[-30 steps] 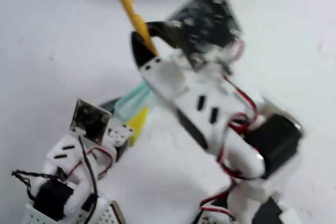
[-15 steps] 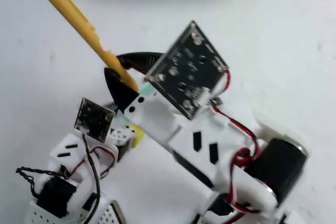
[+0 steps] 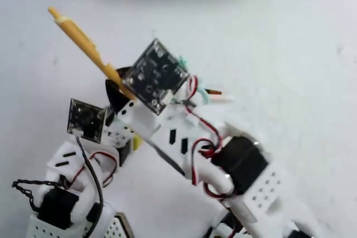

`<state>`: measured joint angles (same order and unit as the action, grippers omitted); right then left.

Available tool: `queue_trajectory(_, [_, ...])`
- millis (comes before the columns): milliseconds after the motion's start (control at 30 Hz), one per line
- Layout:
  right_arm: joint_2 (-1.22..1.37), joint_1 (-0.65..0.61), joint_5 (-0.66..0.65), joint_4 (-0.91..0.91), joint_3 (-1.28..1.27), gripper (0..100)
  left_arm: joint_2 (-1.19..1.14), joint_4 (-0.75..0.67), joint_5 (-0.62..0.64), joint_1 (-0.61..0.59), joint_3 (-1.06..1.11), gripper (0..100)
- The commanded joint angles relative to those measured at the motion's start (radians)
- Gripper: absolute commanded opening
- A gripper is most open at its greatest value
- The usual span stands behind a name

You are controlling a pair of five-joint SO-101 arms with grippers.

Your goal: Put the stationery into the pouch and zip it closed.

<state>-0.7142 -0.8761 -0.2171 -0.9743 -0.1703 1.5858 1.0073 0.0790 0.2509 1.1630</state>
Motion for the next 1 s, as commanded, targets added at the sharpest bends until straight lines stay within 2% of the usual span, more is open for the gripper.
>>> queue_trajectory(0, [-0.094, 0.013, 0.008, 0.180, -0.149, 1.7, 0.007, -0.023, 0.011, -0.002, -0.006, 23])
queue_trajectory(433, [-0.114, 0.048, 0.011, 0.205, -0.313, 1.7, 0.007, -0.023, 0.040, -0.008, -0.003, 23])
queue_trajectory(600, [-0.176, 0.148, 0.129, 0.200, -0.345, 1.7, 0.007, -0.040, 0.083, -0.008, 0.002, 20])
queue_trajectory(733, [-0.211, 0.150, 0.146, 0.200, -0.387, 2.2, 0.007, -0.095, 0.081, -0.008, 0.041, 15])
queue_trajectory(967, [-0.222, 0.150, 0.150, 0.176, -0.370, 23.2, 0.007, -0.107, 0.081, -0.007, 0.052, 14])
